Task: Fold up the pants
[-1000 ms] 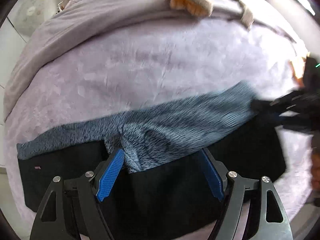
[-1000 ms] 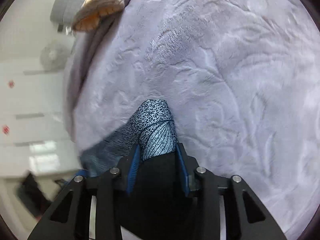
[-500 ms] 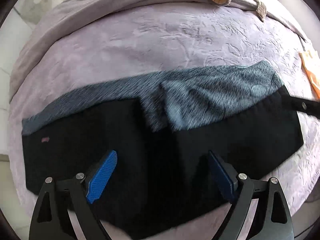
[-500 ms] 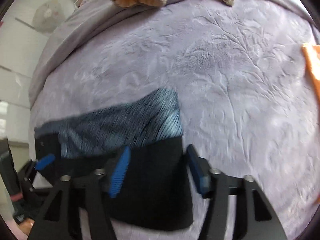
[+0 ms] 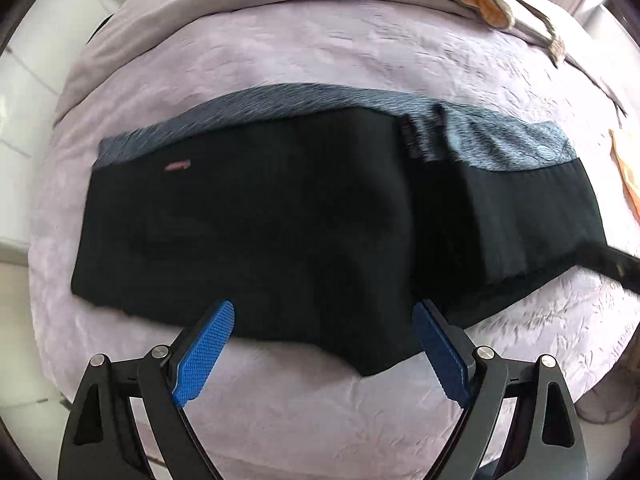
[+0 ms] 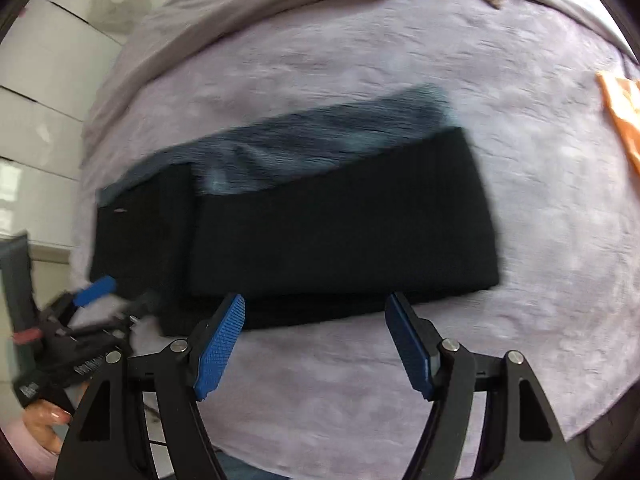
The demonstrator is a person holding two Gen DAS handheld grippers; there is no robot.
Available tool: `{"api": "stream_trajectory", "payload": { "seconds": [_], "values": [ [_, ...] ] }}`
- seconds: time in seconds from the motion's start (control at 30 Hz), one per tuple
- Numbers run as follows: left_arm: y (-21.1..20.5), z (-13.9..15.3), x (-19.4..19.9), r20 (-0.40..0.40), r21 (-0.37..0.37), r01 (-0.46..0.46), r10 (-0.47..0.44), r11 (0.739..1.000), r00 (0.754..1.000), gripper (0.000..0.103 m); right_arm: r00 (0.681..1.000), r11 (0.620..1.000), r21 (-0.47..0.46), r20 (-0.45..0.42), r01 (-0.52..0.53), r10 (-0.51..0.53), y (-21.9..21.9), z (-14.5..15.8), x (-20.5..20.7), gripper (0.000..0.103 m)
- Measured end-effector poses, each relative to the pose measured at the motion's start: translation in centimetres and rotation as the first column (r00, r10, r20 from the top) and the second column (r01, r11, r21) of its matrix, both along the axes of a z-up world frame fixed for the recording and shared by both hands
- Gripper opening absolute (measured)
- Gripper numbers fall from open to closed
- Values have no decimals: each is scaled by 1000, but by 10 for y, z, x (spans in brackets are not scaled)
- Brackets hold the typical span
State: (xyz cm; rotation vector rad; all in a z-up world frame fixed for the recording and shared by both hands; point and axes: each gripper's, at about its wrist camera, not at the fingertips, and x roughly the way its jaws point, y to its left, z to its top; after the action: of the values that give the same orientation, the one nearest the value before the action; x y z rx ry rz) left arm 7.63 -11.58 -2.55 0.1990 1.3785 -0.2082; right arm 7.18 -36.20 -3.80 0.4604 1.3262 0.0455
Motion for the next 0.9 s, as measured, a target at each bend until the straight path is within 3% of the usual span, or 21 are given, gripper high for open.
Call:
{"api": "stream_trajectory", "payload": {
  "seconds": [0.03,0.07,0.23,0.33,0.9],
  "values": [
    [7,0,-1,-1,-1,-12,12,1000,1000,92,1000,999,37,17,-4,3,6,0,6,41],
    [14,-1,-4,-4,-3,-25,25,1000,1000,92,1000,998,56,18,-7,6,12,-3,13,31],
    [41,-6,-6,-22,12,-79,79,997,997,92,997,993,100,-35,-63,66,51,-36,41,30],
    [51,-10,-5,-23,20,-92,92,996,995,92,992,995,42,-82,-95,99,73,-56,41,30],
    [45,-4,-11,-21,-27,-58,58,998,998,92,984,987,-17,-93,-157,154,90,-19,15,30]
  ]
}}
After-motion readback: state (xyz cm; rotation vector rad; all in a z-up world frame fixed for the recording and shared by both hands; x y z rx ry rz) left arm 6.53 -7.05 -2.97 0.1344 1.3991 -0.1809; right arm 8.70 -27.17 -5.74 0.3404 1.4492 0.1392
